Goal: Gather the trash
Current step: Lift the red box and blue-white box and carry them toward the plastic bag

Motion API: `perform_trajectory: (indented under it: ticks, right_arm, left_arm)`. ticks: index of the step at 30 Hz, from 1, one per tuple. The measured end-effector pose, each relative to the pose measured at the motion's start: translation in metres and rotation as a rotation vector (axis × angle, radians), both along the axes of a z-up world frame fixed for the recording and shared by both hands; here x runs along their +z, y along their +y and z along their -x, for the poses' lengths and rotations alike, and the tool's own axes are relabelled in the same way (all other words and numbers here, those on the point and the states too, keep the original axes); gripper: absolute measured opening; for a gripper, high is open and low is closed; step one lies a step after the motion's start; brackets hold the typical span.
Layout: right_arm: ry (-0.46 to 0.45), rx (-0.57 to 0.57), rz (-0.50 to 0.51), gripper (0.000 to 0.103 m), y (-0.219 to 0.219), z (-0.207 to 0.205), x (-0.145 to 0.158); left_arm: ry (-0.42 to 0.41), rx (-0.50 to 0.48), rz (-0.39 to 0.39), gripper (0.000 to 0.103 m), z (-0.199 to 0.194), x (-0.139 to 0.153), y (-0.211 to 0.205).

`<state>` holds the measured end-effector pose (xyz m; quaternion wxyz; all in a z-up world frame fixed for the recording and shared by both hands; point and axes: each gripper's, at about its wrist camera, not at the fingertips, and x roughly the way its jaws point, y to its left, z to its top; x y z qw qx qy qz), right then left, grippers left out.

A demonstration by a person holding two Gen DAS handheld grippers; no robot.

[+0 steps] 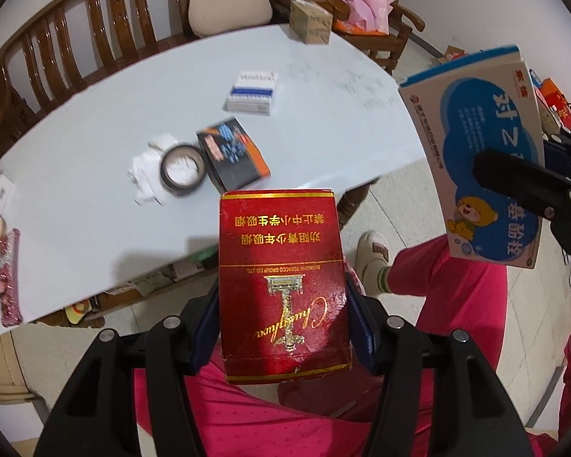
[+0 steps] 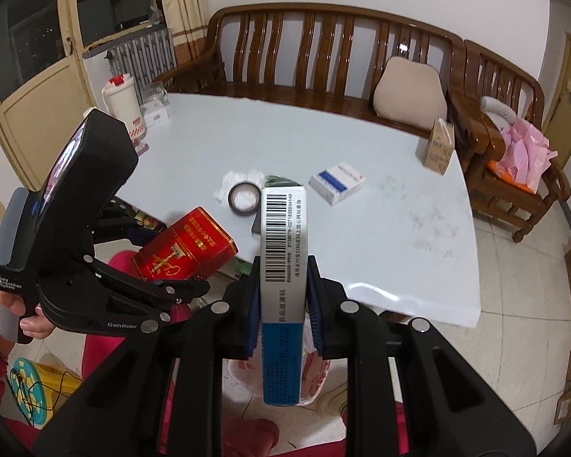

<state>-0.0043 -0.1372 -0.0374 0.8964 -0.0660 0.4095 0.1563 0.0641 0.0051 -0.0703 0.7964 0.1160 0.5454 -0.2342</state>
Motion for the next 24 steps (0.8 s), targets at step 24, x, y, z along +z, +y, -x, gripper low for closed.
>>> perform_trajectory:
  ticks: [24]
  right_arm:
    - [0.210,-0.091,0.008,0.022,-0.011,0.000,-0.146]
  left_arm:
    - [0.232,-0.020,-0.027,0.056,0.018,-0.150,-0.015]
